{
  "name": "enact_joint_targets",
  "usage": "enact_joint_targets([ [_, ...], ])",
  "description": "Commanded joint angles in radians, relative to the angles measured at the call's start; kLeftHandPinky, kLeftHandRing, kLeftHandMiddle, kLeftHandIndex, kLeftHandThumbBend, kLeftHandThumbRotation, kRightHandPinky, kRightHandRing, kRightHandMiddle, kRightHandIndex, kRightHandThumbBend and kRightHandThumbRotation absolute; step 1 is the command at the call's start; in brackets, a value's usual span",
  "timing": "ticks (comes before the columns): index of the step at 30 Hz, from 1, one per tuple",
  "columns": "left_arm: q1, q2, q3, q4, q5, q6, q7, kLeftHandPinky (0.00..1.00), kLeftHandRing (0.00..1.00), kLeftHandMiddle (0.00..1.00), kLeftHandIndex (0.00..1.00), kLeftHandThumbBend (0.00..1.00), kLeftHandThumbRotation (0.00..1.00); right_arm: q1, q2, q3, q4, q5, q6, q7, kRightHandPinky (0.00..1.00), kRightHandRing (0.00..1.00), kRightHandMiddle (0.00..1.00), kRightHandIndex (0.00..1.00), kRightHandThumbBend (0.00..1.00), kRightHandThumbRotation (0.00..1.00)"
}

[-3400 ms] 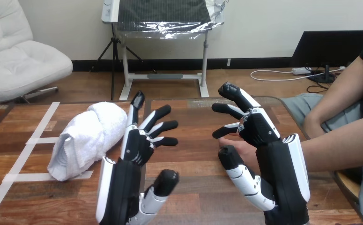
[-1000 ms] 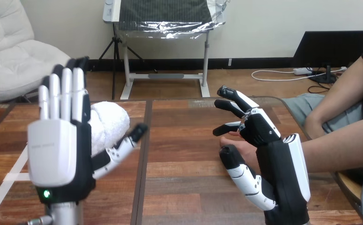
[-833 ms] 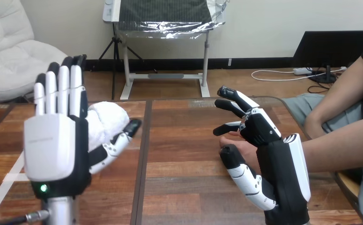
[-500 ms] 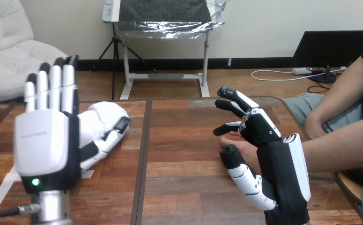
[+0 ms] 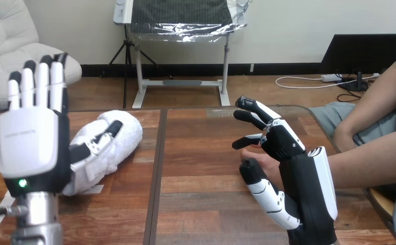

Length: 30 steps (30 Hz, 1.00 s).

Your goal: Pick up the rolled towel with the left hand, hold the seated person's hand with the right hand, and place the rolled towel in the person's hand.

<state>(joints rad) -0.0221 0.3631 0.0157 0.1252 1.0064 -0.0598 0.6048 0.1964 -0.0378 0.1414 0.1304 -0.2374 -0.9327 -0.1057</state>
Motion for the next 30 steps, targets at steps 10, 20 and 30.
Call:
enact_joint_targets([
  [10, -0.176, 0.068, -0.040, 0.163, -0.094, 0.002, -0.065, 1.00, 1.00, 1.00, 1.00, 0.77, 0.71, -0.053, 0.016, -0.010, 0.003, 0.005, -0.012, -0.009, 0.54, 0.80, 0.86, 0.80, 0.61, 0.74],
  [20, -0.250, 0.084, -0.063, 0.271, -0.143, 0.015, -0.097, 1.00, 0.98, 0.99, 0.99, 0.82, 0.71, -0.051, 0.014, -0.016, 0.001, -0.005, -0.011, -0.013, 0.54, 0.80, 0.86, 0.80, 0.61, 0.74],
  [30, -0.304, 0.071, -0.069, 0.338, -0.249, -0.011, -0.165, 0.97, 0.97, 0.98, 0.98, 0.83, 0.65, -0.051, 0.010, -0.011, 0.004, 0.009, -0.012, -0.004, 0.53, 0.80, 0.86, 0.79, 0.60, 0.75],
])
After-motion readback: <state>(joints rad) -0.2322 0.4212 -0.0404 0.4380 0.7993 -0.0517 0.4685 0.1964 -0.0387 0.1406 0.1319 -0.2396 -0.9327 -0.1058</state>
